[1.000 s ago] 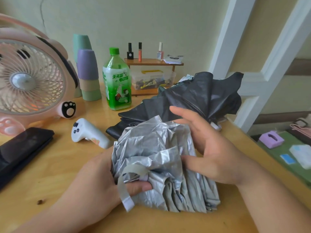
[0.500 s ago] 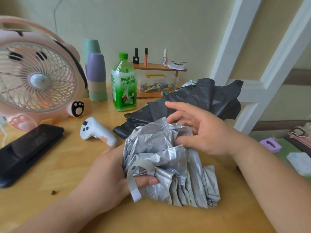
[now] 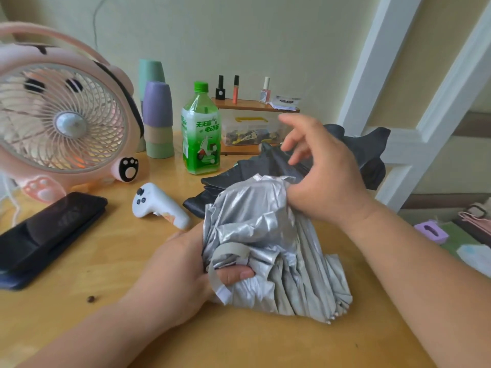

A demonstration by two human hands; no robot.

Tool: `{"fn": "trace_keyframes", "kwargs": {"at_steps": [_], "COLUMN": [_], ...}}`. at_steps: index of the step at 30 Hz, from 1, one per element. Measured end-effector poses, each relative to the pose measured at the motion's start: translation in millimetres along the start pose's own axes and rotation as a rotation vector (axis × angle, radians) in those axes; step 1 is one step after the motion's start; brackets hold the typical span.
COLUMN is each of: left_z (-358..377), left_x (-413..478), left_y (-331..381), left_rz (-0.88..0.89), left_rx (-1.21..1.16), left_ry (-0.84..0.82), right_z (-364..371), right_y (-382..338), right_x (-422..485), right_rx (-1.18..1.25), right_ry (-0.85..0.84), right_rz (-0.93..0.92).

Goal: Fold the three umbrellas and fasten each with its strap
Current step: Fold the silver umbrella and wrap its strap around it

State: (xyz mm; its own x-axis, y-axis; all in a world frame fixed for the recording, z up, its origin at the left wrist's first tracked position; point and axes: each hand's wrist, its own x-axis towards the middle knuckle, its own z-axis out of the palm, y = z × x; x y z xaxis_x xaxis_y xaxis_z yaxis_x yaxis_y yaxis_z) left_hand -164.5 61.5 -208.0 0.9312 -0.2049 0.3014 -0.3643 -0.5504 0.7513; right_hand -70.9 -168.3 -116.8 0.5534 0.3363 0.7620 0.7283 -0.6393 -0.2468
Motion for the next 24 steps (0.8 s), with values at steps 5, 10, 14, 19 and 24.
{"fn": "trace_keyframes", "kwargs": {"at_steps": [5,10,14,19,24], "left_z": [1,0,1,0,-1], "left_x": [3,1,1,0,1], "left_y": [-2,0,2,4,5], "left_rz": [0.040,0.063,0.075,0.072,0.030], "left_rx": [0.037,0.048,0.072,0.096,0.081], "left_ry": [0.001,-0.008,-0.010,-0.009,-0.007], "right_z": [-6,-6,11,29,17], "right_y": [24,22,7,-4,3], "right_x": [-8,-25,-17,11,10], "right_rx": [0.244,0.246,0.142,-0.103,-0.139], "right_ry": [-0.009,-0.373,-0.394,0.068,0.125], "right_rz": [0.306,0.200,0.034,-0.259,-0.112]}}
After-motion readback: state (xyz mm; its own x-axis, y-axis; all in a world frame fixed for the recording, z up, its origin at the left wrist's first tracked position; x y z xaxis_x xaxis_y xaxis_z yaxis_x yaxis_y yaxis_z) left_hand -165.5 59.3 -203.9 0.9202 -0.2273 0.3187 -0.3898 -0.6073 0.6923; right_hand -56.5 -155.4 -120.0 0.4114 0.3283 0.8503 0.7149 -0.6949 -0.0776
